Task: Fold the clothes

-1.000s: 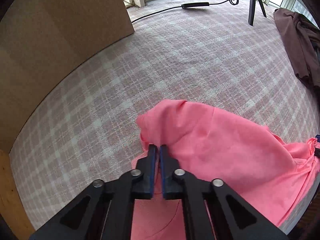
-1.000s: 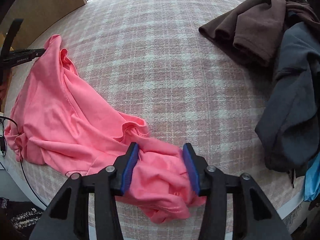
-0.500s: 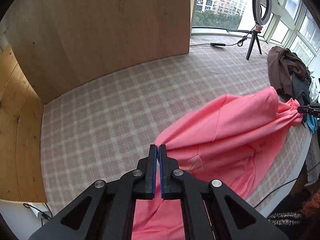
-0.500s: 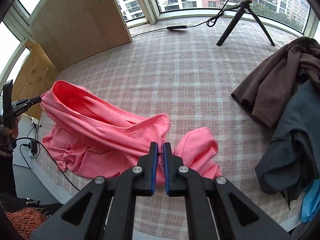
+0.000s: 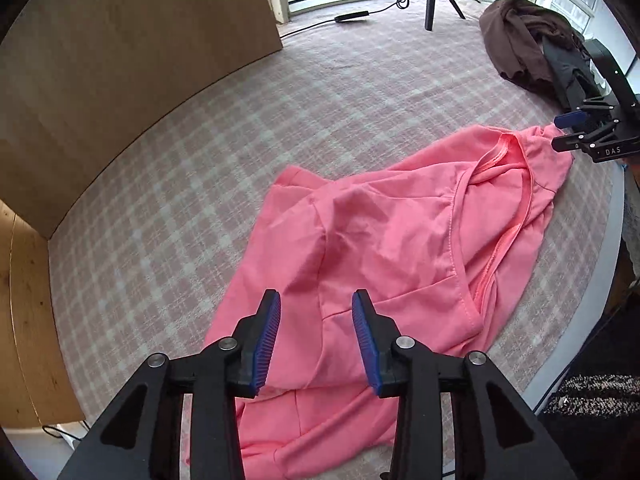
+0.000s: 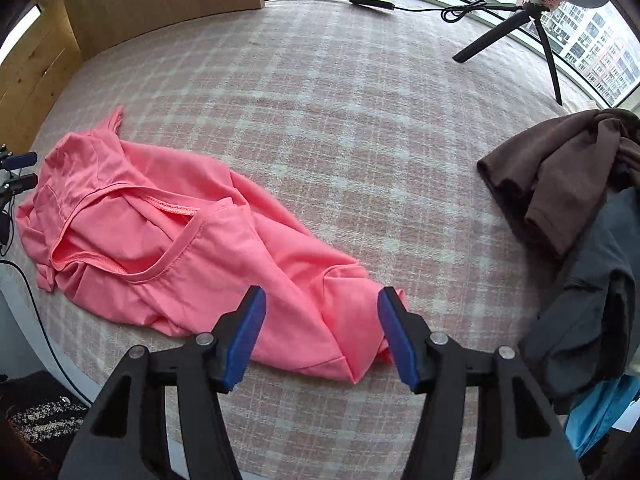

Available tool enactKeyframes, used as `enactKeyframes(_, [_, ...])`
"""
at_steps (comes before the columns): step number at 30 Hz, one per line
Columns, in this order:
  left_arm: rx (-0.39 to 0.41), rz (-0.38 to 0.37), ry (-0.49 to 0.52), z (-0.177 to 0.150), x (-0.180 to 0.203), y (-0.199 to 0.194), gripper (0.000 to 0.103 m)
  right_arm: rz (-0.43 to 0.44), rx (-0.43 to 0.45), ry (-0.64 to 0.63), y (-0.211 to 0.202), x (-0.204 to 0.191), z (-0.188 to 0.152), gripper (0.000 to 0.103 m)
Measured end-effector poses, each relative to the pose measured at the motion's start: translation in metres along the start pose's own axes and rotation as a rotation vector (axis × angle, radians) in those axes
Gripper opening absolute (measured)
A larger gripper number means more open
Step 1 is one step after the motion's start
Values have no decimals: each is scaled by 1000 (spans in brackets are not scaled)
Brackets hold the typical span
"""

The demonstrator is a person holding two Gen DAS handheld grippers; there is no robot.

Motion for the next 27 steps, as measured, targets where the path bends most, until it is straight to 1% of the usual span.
enactKeyframes(2, [-52, -7, 22, 7, 8, 21, 34, 29, -11, 2, 10, 3, 3, 57])
enactKeyframes(3, [-66, -1, 24, 9, 8, 27, 31, 39, -14, -7, 14, 2, 3, 57])
enactKeyframes(4, [-80, 4, 27, 12, 7, 33, 23, 40, -20, -24, 19, 0, 2, 57])
enactKeyframes(5, [-87, 6, 20, 14, 6, 35, 21, 33, -27, -49, 22, -3, 1, 57])
enactKeyframes(6, [-76, 0, -8, 16, 0, 31, 21, 30, -33, -73, 24, -6, 0, 47])
enactKeyframes(7, [-61, -4, -33, 18, -6, 25, 23, 48, -34, -92, 23, -10, -1, 30])
enactKeyframes(8, [-39, -2, -50, 19, -12, 16, 23, 103, -43, -89, 21, -12, -2, 7])
enactKeyframes(11, [22, 33, -89, 12, -29, -14, 23, 327, -18, -37, -1, -23, 1, 7])
enactKeyframes(13, [51, 45, -132, 2, -41, -32, 23, 462, 22, -52, -23, -41, 8, 7])
enactKeyframes(15, [74, 56, -188, -13, -53, -48, 23, 572, 50, -99, -46, -68, 20, 7])
enactKeyframes(18, [107, 86, -287, -47, -65, -66, 23, 706, 82, -198, -76, -124, 44, 7])
enactKeyframes(22, [128, 123, -432, -111, -76, -87, 23, 869, 116, -363, -103, -214, 94, 7])
enactKeyframes(23, [126, 133, -471, -127, -76, -90, 23, 904, 110, -399, -107, -239, 106, 7])
enactKeyframes(24, [123, 141, -510, -142, -77, -93, 22, 937, 75, -448, -109, -262, 113, 10])
enactKeyframes(25, [120, 144, -549, -157, -76, -96, 22, 945, 8, -507, -108, -282, 116, 16])
enactKeyframes(26, [117, 145, -584, -170, -73, -98, 22, 928, -59, -561, -106, -294, 116, 23])
enactKeyframes(27, [117, 144, -620, -182, -69, -99, 22, 906, -110, -614, -105, -303, 116, 23])
Point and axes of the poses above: each gripper's, at about its wrist camera, not at the fingertips, and y roughly the way its jaws point, x to its right, z to its top, the point moved 2 cm from there along y, roughly the way its jaws point, and after that the axes turned 9 degrees about -y, right-handed, at the moved point
